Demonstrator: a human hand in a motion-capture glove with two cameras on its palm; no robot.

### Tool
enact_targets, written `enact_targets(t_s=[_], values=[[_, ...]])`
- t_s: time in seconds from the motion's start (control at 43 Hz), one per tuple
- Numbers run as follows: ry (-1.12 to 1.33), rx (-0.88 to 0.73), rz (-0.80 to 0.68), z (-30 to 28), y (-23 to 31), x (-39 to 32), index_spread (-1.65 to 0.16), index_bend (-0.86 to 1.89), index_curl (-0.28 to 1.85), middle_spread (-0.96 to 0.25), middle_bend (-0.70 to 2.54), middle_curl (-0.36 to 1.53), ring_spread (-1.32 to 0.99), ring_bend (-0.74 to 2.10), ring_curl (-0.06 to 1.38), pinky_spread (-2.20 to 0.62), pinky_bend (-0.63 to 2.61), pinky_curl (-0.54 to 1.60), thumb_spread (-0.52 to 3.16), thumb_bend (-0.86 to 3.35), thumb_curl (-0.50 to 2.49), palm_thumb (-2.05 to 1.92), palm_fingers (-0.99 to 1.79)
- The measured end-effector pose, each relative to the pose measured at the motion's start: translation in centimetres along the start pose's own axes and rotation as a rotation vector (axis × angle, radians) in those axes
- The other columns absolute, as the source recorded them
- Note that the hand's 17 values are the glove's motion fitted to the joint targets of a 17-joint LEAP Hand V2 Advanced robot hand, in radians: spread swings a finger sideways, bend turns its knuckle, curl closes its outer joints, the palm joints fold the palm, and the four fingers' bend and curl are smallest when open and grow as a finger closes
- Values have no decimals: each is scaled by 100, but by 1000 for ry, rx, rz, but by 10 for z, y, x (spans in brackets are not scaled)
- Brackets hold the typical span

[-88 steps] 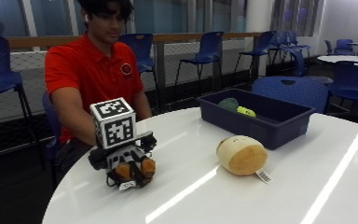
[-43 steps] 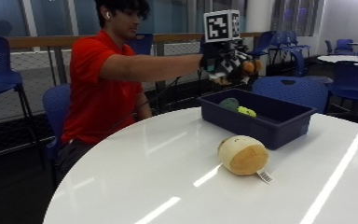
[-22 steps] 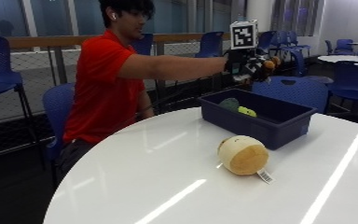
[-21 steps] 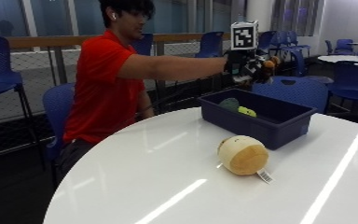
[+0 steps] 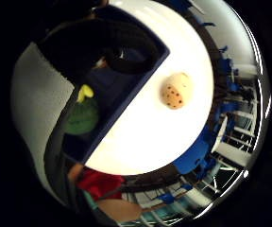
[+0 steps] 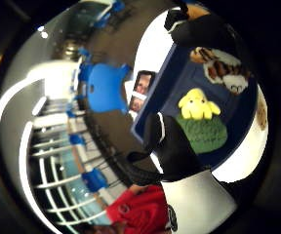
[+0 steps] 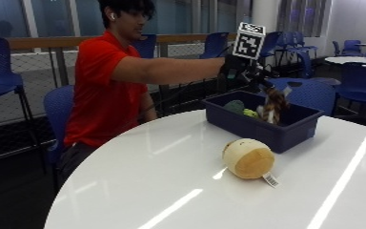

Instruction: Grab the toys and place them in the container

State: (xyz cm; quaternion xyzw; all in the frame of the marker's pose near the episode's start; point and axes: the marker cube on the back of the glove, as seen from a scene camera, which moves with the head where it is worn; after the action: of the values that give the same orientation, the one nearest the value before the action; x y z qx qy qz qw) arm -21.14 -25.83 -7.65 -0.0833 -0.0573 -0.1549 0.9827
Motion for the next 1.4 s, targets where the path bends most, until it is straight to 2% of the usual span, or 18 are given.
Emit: enact_targets(t_s=[0.14,0.209,0.279,0.303,0.326,0.396,0.582,0.908,1.397], values=[[-45,-12,-67,-8,9,6,-51,41,71,-20,14,36,-6,31,34,-6,113,44,122,-2,63,12,-1],[9,36,-91,-12,15,9,-52,46,71,-20,12,34,-2,27,33,-1,113,43,125,-2,59,11,-3],[48,107,-100,-18,19,17,-51,40,68,-19,11,32,1,24,32,2,115,43,126,-3,56,8,-14],[58,131,-97,-20,19,21,-51,42,69,-19,11,32,1,23,32,3,115,42,127,-2,56,9,-10],[77,154,-92,-21,19,28,-50,34,65,-18,12,31,2,23,32,4,116,43,127,-3,55,7,-17],[155,207,-50,-24,18,52,-49,29,64,-17,12,30,4,21,32,6,115,42,128,-2,52,6,-18],[143,247,173,-15,15,114,-48,23,58,-15,11,27,6,17,30,8,109,39,128,-2,47,2,-16],[96,136,361,18,9,217,-42,14,47,-11,9,22,6,15,27,11,104,36,124,-4,40,-4,-26],[132,92,452,52,-23,283,-40,17,40,-10,10,18,6,14,21,11,96,33,119,-4,33,-4,-23]])
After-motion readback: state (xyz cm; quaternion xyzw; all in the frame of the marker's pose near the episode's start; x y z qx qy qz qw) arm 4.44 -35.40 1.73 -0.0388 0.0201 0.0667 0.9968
